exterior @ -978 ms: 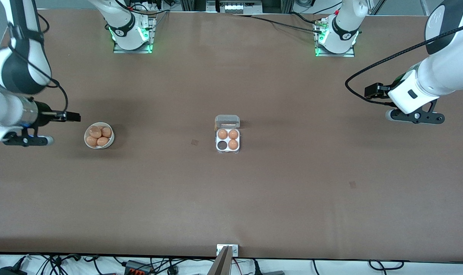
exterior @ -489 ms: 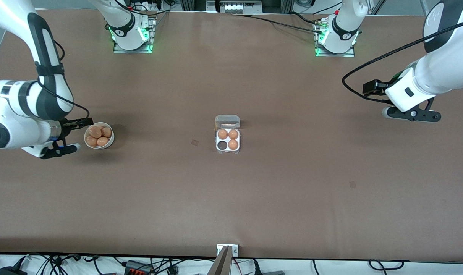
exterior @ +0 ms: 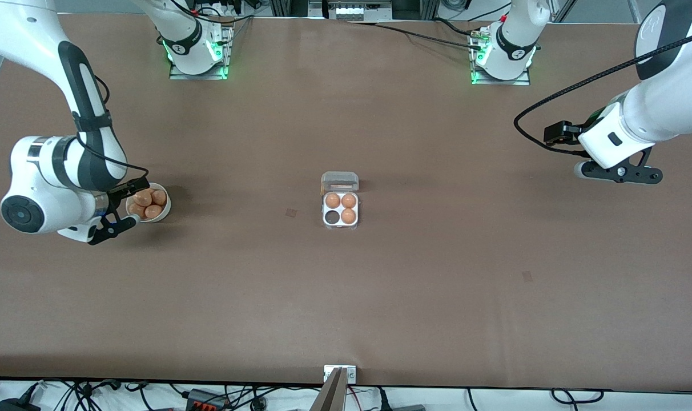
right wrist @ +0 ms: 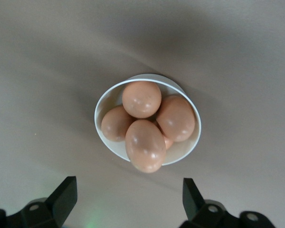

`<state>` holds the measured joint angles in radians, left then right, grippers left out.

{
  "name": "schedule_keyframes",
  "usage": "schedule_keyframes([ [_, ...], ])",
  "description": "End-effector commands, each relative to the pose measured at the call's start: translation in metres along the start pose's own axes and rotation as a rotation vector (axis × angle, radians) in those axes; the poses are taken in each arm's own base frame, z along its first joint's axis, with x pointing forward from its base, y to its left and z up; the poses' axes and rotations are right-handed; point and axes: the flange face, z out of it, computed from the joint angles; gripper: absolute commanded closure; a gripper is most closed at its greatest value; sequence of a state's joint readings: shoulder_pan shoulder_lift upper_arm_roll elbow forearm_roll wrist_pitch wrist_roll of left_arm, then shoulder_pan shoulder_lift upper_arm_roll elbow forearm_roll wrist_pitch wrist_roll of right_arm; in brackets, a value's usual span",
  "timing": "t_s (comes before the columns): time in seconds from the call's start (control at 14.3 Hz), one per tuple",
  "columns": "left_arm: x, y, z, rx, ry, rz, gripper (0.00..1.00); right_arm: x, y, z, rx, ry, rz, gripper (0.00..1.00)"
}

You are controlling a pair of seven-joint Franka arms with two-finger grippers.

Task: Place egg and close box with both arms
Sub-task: 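Lower the right gripper into the bowl and grasp one brown egg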

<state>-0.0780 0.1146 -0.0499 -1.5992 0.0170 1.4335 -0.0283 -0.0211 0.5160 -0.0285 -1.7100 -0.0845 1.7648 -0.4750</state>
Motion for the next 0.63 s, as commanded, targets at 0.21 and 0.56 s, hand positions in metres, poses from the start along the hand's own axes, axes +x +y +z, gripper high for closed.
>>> schedule_keyframes([
  [0.21,0.003,-0.005,-0.003,0.003,0.001,0.012,0.00,0.016,0.003,0.022,-0.014,-0.004,-0.033,0.16],
  [0.56,0.003,-0.012,-0.001,0.000,-0.004,0.008,0.00,0.021,0.003,0.035,-0.006,-0.022,-0.036,0.28],
])
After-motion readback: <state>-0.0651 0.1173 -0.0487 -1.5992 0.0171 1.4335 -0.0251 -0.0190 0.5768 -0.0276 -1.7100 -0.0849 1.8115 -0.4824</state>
